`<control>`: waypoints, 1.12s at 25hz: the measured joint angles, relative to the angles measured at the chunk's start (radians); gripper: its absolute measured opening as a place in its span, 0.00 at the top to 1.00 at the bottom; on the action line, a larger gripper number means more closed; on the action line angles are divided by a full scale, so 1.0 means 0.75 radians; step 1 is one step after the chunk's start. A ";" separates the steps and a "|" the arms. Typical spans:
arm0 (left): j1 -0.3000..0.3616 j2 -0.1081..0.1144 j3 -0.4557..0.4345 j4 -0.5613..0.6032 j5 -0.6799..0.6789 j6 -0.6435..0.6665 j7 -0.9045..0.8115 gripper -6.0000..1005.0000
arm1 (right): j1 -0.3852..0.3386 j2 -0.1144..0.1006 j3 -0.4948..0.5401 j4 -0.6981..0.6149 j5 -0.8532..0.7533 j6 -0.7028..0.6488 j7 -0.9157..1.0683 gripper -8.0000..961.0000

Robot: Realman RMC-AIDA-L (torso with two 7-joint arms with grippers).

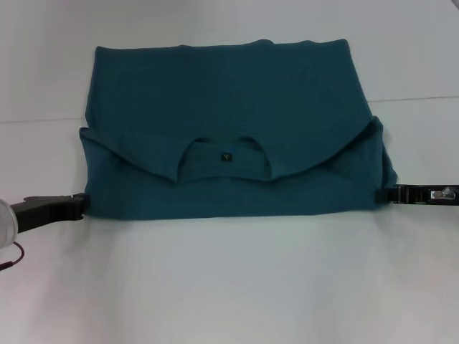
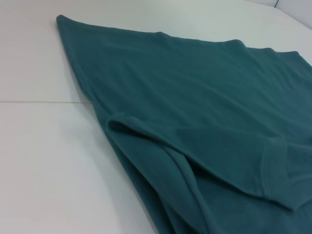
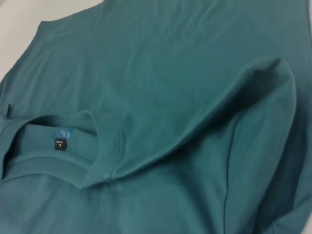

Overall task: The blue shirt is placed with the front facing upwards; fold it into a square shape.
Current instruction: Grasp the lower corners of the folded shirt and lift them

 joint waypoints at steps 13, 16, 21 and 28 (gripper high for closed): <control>0.032 0.012 -0.010 0.041 0.004 0.104 -0.004 1.00 | -0.032 0.003 0.006 -0.058 0.002 -0.086 -0.026 0.96; 0.032 0.015 -0.016 0.042 0.010 0.123 -0.004 1.00 | -0.043 0.005 0.007 -0.067 0.004 -0.103 -0.034 0.96; 0.038 0.016 -0.017 0.053 0.043 0.162 -0.009 1.00 | -0.060 0.004 0.008 -0.068 0.009 -0.141 -0.068 0.96; 0.096 0.017 -0.037 0.145 0.056 0.336 -0.016 0.99 | -0.141 0.006 0.009 -0.127 0.086 -0.262 -0.150 0.96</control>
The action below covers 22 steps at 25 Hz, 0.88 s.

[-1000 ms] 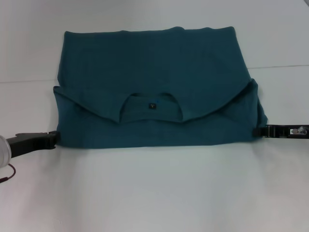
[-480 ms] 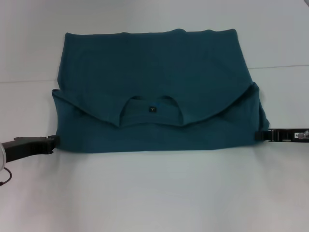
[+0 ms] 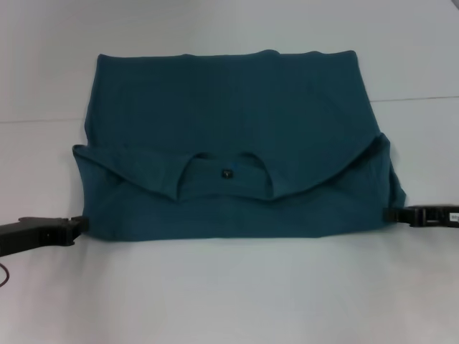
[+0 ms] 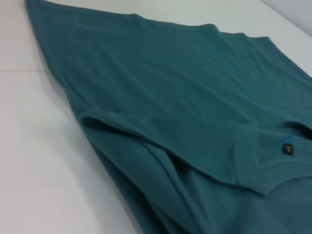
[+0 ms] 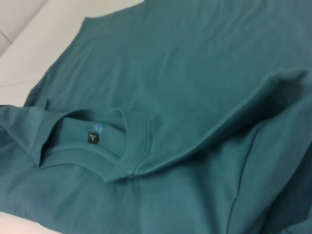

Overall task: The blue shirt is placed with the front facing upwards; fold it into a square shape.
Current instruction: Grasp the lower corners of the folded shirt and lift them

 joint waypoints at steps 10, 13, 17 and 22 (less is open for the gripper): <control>0.041 0.016 -0.097 0.068 0.003 0.283 0.009 0.99 | -0.101 -0.007 0.002 -0.062 0.007 -0.143 -0.064 0.96; 0.052 0.017 -0.140 0.088 0.003 0.379 0.011 0.99 | -0.127 -0.013 0.003 -0.070 0.006 -0.192 -0.093 0.96; 0.075 0.018 -0.182 0.120 0.003 0.492 0.013 0.99 | -0.170 -0.016 0.006 -0.103 0.006 -0.248 -0.124 0.96; 0.094 0.019 -0.226 0.128 0.017 0.589 0.016 0.99 | -0.212 -0.019 0.031 -0.135 0.005 -0.340 -0.178 0.96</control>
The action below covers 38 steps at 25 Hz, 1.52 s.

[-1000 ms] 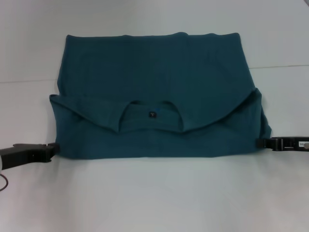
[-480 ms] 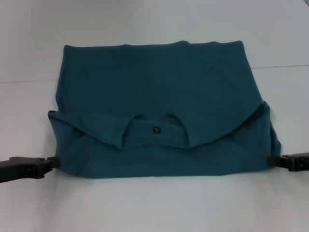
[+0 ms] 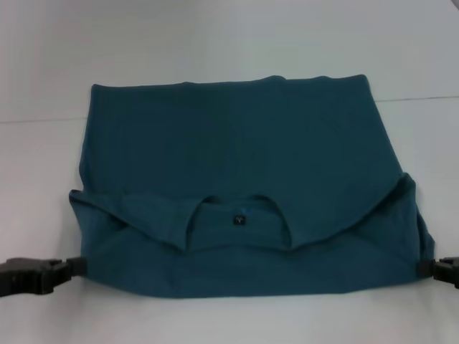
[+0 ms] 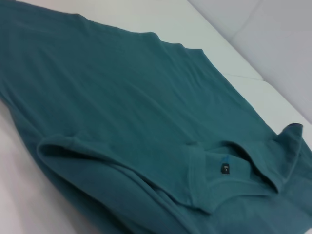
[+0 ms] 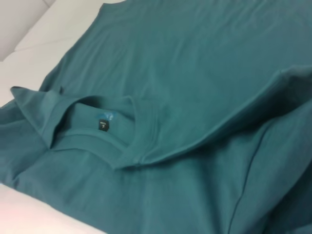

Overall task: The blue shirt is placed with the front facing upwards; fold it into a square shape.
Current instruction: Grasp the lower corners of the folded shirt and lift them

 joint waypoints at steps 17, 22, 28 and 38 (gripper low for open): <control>0.020 0.005 -0.064 0.004 0.111 0.233 0.028 0.99 | -0.116 -0.011 0.077 -0.032 -0.016 -0.206 -0.091 0.96; 0.028 0.005 -0.070 0.004 0.142 0.248 0.029 0.99 | -0.134 -0.015 0.108 -0.032 -0.016 -0.212 -0.092 0.96; 0.032 0.005 -0.071 -0.002 0.173 0.243 0.030 0.99 | -0.150 -0.016 0.123 -0.033 -0.024 -0.210 -0.093 0.96; 0.047 0.001 -0.071 -0.003 0.196 0.253 0.032 0.99 | -0.173 -0.015 0.174 -0.032 -0.052 -0.219 -0.110 0.96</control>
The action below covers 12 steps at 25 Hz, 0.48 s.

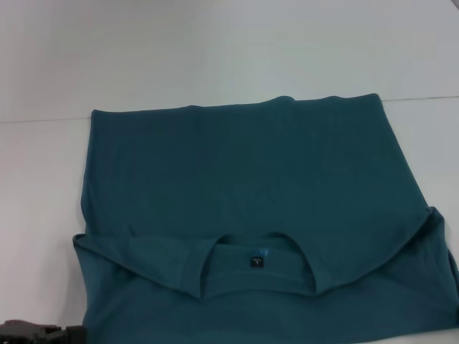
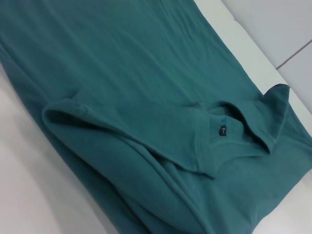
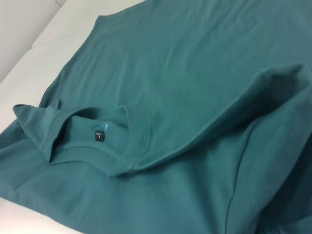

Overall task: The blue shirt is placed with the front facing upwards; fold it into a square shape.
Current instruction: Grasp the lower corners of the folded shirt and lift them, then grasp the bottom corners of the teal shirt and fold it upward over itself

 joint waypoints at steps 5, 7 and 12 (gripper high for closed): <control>0.003 -0.001 0.000 0.000 0.008 0.021 0.013 0.99 | -0.014 0.001 0.004 0.000 0.000 -0.018 -0.004 0.96; 0.003 -0.002 0.000 0.000 0.009 0.029 0.017 0.99 | -0.018 0.001 0.007 0.000 0.000 -0.020 -0.005 0.96; 0.003 -0.002 0.000 0.000 0.012 0.036 0.018 0.99 | -0.027 0.003 0.013 0.000 0.000 -0.029 -0.011 0.96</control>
